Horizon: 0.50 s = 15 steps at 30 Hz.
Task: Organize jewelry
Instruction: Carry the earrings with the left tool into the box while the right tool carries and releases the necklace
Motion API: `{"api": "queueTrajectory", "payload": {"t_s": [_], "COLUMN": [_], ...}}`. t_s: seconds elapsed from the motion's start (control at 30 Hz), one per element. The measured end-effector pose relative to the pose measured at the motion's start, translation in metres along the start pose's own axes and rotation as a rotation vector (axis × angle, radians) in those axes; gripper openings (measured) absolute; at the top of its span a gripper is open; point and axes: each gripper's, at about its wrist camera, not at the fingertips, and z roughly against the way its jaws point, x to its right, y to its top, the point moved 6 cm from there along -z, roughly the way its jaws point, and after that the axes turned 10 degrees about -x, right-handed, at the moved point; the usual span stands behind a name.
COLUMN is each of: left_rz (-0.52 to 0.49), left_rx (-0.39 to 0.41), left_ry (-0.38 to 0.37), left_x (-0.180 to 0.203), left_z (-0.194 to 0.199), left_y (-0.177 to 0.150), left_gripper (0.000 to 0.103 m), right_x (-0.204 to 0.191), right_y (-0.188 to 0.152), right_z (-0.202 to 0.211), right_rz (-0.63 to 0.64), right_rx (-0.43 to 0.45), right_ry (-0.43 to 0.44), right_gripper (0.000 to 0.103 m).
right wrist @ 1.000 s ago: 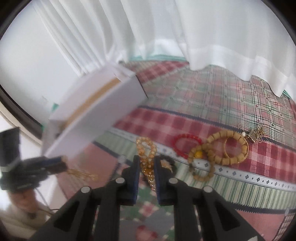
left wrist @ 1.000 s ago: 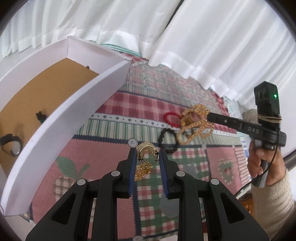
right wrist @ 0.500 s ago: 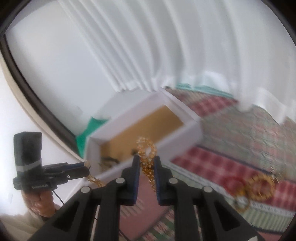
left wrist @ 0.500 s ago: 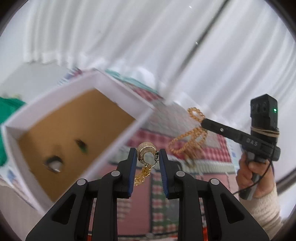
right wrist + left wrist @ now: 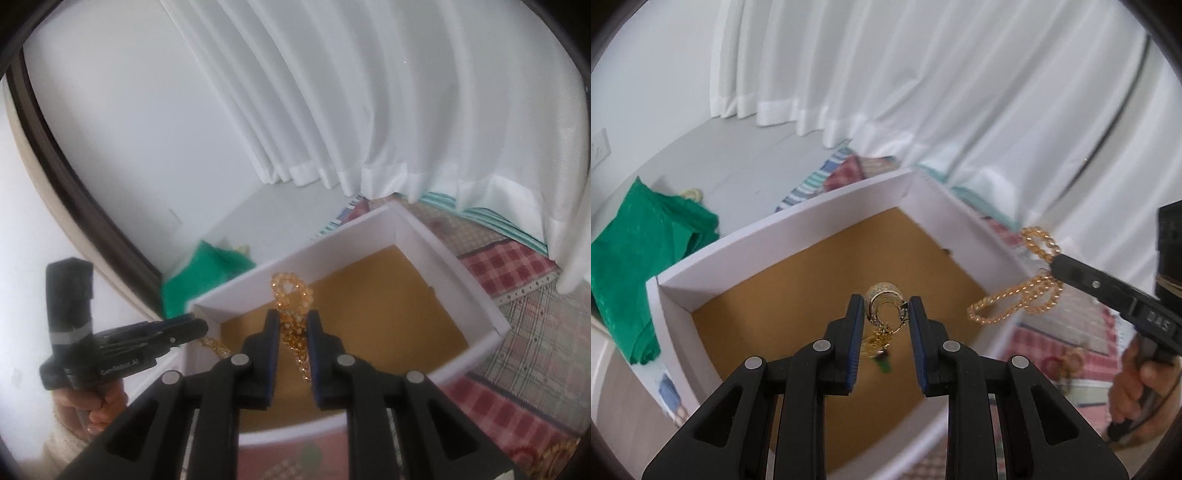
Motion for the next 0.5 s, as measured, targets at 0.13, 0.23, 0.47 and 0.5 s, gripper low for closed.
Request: {"api": "queueTrajectory", "payload": {"t_s": [0.13, 0.23, 0.47, 0.5], "left_rz": [0.045, 0.06, 0.077, 0.073], "left_rx": [-0.051, -0.088, -0.123, -0.108], "left_ry": [0.034, 0.054, 0.116, 0.107], "left_x": [-0.021, -0.029, -0.035, -0.03], "left_z": [-0.039, -0.063, -0.071, -0.063], "left_y": [-0.001, -0.009, -0.03, -0.034], "left_gripper": [0.023, 0.025, 0.061, 0.062], "right_x": [0.015, 0.03, 0.062, 0.064], "right_y": [0.006, 0.003, -0.018, -0.021], "right_z": [-0.048, -0.075, -0.083, -0.075], "right_rz": [-0.01, -0.042, -0.172, -0.179], "right_rx": [-0.051, -0.086, -0.096, -0.082], "right_ry": [-0.046, -0.065, -0.092, -0.101], "right_gripper": [0.015, 0.016, 0.042, 0.042]}}
